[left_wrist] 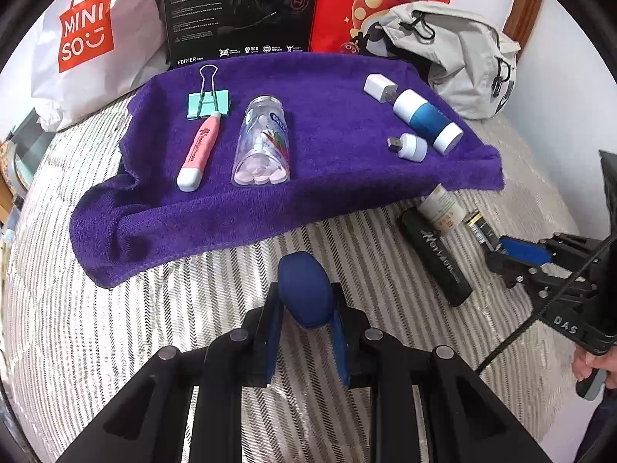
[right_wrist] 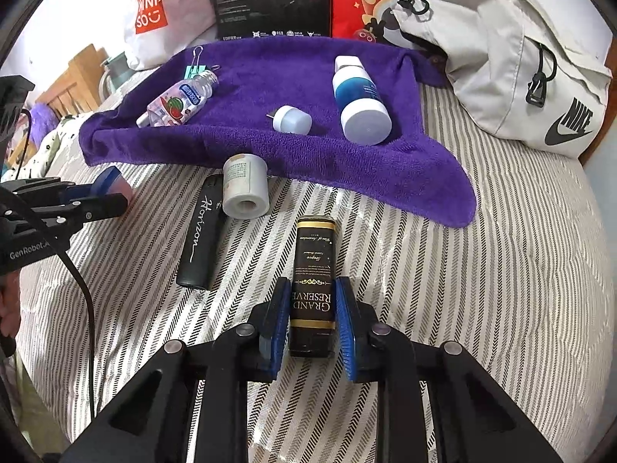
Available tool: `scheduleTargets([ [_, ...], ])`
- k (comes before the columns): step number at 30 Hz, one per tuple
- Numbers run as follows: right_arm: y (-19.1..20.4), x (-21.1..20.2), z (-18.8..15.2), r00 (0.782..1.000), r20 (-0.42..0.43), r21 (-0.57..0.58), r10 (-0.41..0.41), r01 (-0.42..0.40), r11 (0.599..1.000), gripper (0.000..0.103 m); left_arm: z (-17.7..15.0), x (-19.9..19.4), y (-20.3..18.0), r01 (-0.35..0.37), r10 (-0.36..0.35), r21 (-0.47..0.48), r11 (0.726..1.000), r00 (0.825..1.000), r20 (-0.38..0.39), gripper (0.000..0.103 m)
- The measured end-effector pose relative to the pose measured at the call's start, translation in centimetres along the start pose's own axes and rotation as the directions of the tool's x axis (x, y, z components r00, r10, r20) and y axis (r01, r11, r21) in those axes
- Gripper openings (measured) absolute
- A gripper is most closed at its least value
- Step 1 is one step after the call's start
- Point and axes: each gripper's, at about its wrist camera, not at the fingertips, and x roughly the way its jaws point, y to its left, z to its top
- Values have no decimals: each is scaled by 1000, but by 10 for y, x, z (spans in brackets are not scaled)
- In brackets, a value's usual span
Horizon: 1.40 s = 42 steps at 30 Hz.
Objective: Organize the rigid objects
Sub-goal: 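Grasp the blue round cap with left tool while right tool grasps the Grand Reserve bottle, then lay the blue cap on the towel while right tool stands the Grand Reserve bottle there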
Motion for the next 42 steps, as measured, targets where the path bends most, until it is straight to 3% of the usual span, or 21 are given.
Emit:
scheduleTargets([
  [9,-2,3,5,1000,13,0,9,-9,1000,24,2,9,-6,-34,34,23,999,999,14,22],
  [16,-9,-1,2,998,-8,30,66,-66,997,24,-1,2,3,18,-18,-17,1000,1000,14,21],
  [23,-12,-13,-6,996,0,35,90,-90,995,24,-7,-18,13,6,-5,-32,999,999,41,21],
  [34,1,-5,-12,1000,-12,-18,8,-8,1000,25,-19,-5,14,6,-6,-25,1000,1000,5,21],
  [42,-7,-4,-7,999,-26,13,48,-47,999,24,-21,-4,24,73,-71,-79,994,997,37,21],
])
